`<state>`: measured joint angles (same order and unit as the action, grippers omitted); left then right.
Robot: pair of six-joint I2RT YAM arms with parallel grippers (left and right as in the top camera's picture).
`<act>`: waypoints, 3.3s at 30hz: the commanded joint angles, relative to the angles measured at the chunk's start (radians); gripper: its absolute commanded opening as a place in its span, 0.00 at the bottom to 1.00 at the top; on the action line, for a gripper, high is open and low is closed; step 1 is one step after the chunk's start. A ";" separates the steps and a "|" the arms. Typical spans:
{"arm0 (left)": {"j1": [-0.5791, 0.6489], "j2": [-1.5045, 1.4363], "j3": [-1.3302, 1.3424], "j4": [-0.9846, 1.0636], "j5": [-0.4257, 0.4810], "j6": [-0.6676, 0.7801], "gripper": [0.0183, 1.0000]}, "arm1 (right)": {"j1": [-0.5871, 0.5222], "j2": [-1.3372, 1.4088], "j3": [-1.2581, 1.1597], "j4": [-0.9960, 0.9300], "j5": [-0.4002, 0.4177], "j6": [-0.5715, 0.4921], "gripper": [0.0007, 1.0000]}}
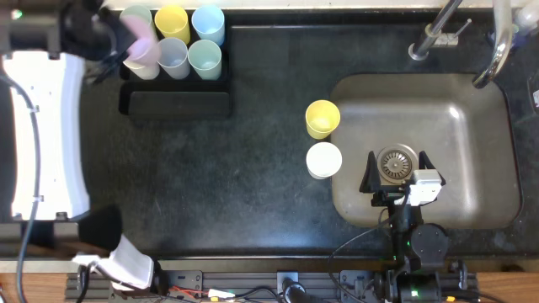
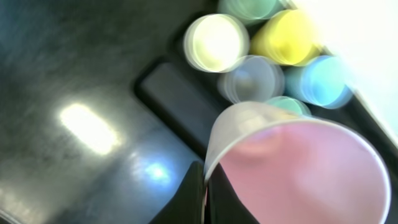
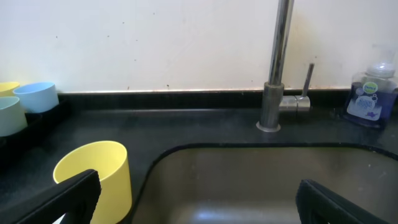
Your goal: Store Cups
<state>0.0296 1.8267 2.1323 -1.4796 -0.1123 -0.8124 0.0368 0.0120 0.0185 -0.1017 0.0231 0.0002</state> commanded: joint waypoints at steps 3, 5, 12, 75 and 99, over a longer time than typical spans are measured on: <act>0.111 -0.004 -0.317 0.151 0.051 -0.016 0.02 | -0.004 -0.008 -0.005 0.006 -0.005 0.004 1.00; 0.124 -0.004 -0.346 0.179 0.051 -0.016 0.02 | -0.004 -0.008 -0.005 0.006 -0.005 0.004 1.00; 0.146 -0.003 -0.463 0.294 0.059 -0.022 0.02 | -0.004 -0.008 -0.005 0.006 -0.005 0.004 1.00; 0.093 -0.268 -0.659 0.515 0.074 -0.060 1.00 | -0.004 -0.008 -0.005 0.006 -0.005 0.004 1.00; -0.784 0.217 -0.200 0.349 0.052 -0.079 1.00 | -0.004 -0.008 -0.005 0.006 -0.005 0.004 1.00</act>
<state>-0.7574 2.0342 1.8881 -1.1255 -0.0708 -0.8742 0.0368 0.0120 0.0185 -0.1017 0.0227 0.0002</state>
